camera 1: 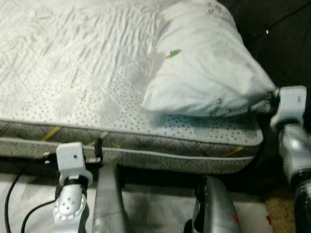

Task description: Clean up the room

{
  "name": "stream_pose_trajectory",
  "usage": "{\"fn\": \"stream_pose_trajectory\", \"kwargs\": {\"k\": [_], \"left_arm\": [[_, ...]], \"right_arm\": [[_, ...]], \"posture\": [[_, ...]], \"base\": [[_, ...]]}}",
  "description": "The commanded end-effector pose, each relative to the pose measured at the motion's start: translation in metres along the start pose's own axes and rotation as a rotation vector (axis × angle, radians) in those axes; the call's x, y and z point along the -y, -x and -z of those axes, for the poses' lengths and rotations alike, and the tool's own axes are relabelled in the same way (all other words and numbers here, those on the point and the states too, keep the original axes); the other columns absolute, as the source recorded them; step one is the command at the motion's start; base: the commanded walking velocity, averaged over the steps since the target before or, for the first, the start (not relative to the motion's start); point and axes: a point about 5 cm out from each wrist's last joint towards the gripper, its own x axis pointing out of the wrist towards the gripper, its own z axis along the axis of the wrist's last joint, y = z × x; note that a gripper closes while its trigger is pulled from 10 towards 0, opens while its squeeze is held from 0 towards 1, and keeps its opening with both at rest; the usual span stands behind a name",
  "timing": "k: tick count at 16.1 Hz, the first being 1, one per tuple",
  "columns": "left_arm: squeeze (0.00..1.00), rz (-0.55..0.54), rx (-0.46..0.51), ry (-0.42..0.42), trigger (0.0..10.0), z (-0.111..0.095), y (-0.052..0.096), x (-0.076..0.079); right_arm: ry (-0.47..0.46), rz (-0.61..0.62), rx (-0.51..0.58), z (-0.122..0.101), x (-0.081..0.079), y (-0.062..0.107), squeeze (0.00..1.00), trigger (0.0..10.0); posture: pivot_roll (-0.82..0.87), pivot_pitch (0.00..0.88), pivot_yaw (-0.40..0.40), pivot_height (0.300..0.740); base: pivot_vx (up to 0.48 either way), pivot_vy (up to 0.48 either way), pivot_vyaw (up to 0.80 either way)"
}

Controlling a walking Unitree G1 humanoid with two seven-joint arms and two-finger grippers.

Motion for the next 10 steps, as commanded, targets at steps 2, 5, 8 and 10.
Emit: {"fn": "stream_pose_trajectory", "kwargs": {"k": [2, 5, 8, 10], "left_arm": [[0.00, 0.021, 0.001, 0.003, 10.0, 0.001, -0.003, 0.004], [0.00, 0.035, 0.016, 0.001, 10.0, -0.001, -0.007, 0.006], [0.00, 0.031, 0.016, -0.002, 10.0, 0.000, -0.006, 0.004], [0.00, 0.032, 0.015, -0.004, 10.0, 0.001, -0.005, 0.004]], "right_arm": [[-0.032, -0.020, 0.021, 0.006, -0.004, 0.018, 0.00, 0.0], [-0.080, -0.185, 0.004, 0.013, -0.046, 0.061, 0.00, 0.0], [-0.070, -0.342, -0.005, 0.013, -0.068, 0.098, 0.00, 0.0], [-0.088, -0.300, -0.052, 0.014, -0.064, 0.101, 0.00, 0.0]], "posture": [[0.04, 0.029, -0.075, 0.506], [0.03, 0.034, -0.069, 0.506], [0.03, 0.038, -0.070, 0.506], [0.04, 0.044, -0.068, 0.506]], "base": [[0.000, 0.000, 0.00], [0.000, 0.000, 0.00], [0.000, 0.000, 0.00], [0.000, 0.000, 0.00]]}}
